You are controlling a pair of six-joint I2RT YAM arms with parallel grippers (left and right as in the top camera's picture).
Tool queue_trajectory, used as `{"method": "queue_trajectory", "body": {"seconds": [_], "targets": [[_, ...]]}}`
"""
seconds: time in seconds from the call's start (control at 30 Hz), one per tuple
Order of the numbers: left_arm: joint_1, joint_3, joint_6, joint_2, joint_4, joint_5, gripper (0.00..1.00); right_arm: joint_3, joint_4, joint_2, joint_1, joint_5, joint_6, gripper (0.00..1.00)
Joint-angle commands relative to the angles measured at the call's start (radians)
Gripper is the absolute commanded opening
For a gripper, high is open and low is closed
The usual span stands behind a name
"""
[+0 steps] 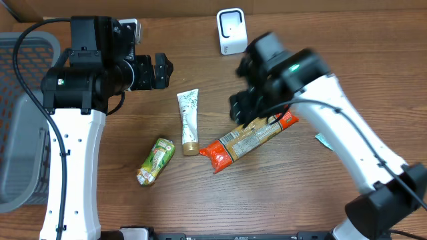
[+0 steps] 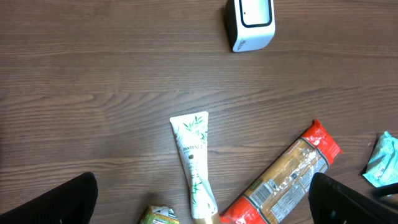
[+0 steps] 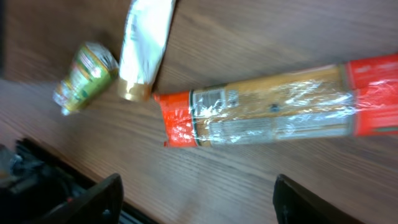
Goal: Scan the item barcode
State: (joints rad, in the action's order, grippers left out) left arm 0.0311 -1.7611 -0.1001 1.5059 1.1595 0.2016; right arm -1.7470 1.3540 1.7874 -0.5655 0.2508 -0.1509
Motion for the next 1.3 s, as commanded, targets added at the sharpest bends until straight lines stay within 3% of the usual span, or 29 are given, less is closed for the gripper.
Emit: {"method": "queue_trajectory", "body": {"seconds": [0.0, 0.13, 0.6, 1.07, 1.27], "targets": [[0.002, -0.014, 0.019, 0.005, 0.000, -0.003, 0.99, 0.169, -0.078, 0.016, -0.080, -0.023, -0.089, 0.80], [0.002, -0.014, 0.019, 0.005, 0.000, -0.002, 1.00, 0.342, -0.258, 0.016, -0.150, 0.111, -0.138, 0.80], [0.002, -0.014, 0.019, 0.005, 0.000, -0.002, 0.99, 0.634, -0.647, 0.016, -0.277, 0.117, -0.378, 0.79], [0.002, -0.014, 0.019, 0.005, -0.001, -0.003, 1.00, 0.649, -0.937, 0.024, -0.216, -0.199, -0.579, 0.79], [0.002, -0.014, 0.019, 0.005, -0.001, -0.002, 1.00, 0.649, -1.124, 0.066, -0.147, -0.216, -0.586, 0.78]]}}
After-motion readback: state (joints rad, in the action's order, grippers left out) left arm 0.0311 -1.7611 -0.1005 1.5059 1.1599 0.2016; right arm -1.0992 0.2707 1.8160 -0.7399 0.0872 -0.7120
